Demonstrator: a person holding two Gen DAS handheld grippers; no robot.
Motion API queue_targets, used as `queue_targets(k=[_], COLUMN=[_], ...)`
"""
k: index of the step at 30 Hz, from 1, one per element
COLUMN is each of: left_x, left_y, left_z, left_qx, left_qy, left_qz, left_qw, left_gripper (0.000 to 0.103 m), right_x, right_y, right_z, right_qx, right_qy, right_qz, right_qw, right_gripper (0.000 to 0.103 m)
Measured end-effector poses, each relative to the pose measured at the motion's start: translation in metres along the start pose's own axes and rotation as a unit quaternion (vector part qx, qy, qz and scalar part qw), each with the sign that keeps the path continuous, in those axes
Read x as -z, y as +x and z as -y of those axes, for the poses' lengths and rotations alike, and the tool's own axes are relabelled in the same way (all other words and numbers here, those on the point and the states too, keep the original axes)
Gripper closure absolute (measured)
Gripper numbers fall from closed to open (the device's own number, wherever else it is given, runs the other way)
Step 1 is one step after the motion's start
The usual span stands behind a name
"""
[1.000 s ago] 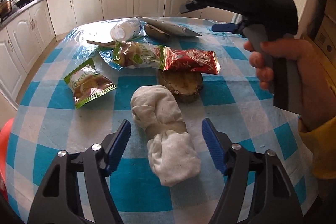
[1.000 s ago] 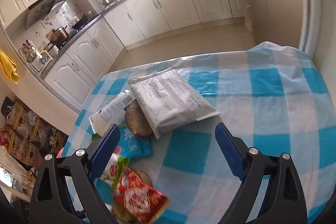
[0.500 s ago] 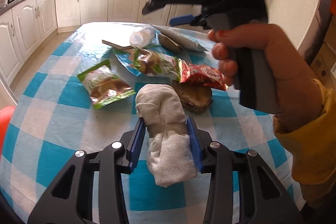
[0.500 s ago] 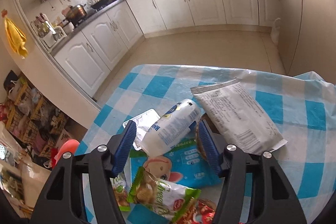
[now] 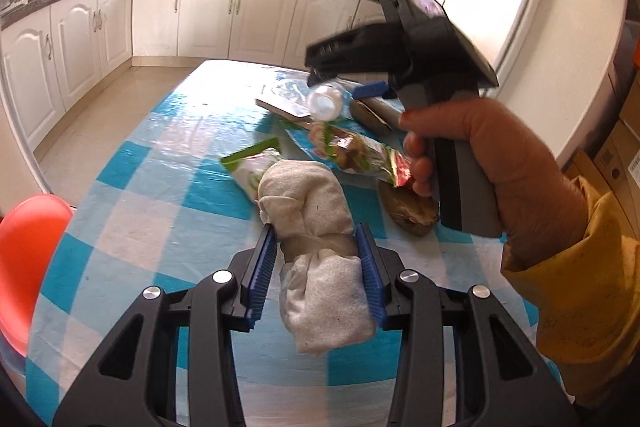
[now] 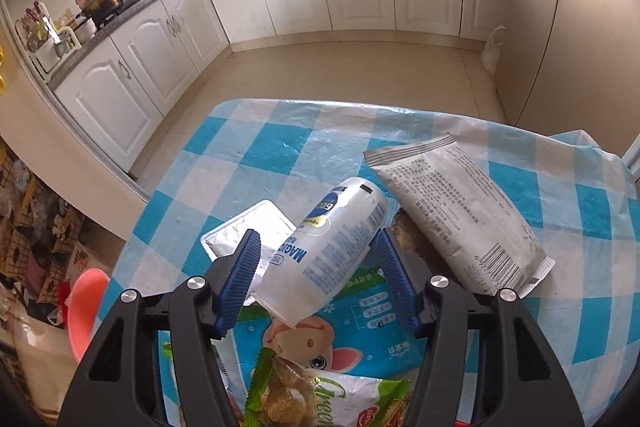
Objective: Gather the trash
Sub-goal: 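Grasp the cloth-wrapped bundle with the left tool while the right tool grasps another white bottle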
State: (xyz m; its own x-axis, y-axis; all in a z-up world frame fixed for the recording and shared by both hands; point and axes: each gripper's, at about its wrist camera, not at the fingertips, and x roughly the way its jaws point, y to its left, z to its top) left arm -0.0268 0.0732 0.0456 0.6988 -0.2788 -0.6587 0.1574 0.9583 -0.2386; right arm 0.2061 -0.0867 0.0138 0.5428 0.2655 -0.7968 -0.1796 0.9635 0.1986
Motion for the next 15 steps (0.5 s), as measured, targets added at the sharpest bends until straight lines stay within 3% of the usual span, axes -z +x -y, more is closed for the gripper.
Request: queue_targets(k=[4,6,15], left_x=[0.000,-0.001,-0.003], left_y=[-0.002,-0.003,-0.004], left_z=[-0.011,-0.015,-0.034], left_qx=[-0.003,-0.004,-0.006], left_qy=[-0.008,-0.012,-0.026], left_qz=[0.003,0.002,0.005], left_qw=[1.0000,0.9999,0.9996], left_gripper=[0.061,0.061,0.061], right_x=[0.006,0.008,0.020], right_y=[0.012,0.014,0.006], right_z=[-0.001,-0.001,0.003], right_qx=[0.003,0.007,-0.001], right_qy=[-0.001,0.002,0.013], right_qz=[-0.008,-0.008,0.014], right_qw=[1.000,1.000,1.000], right_gripper=[0.047,0.055,0.056])
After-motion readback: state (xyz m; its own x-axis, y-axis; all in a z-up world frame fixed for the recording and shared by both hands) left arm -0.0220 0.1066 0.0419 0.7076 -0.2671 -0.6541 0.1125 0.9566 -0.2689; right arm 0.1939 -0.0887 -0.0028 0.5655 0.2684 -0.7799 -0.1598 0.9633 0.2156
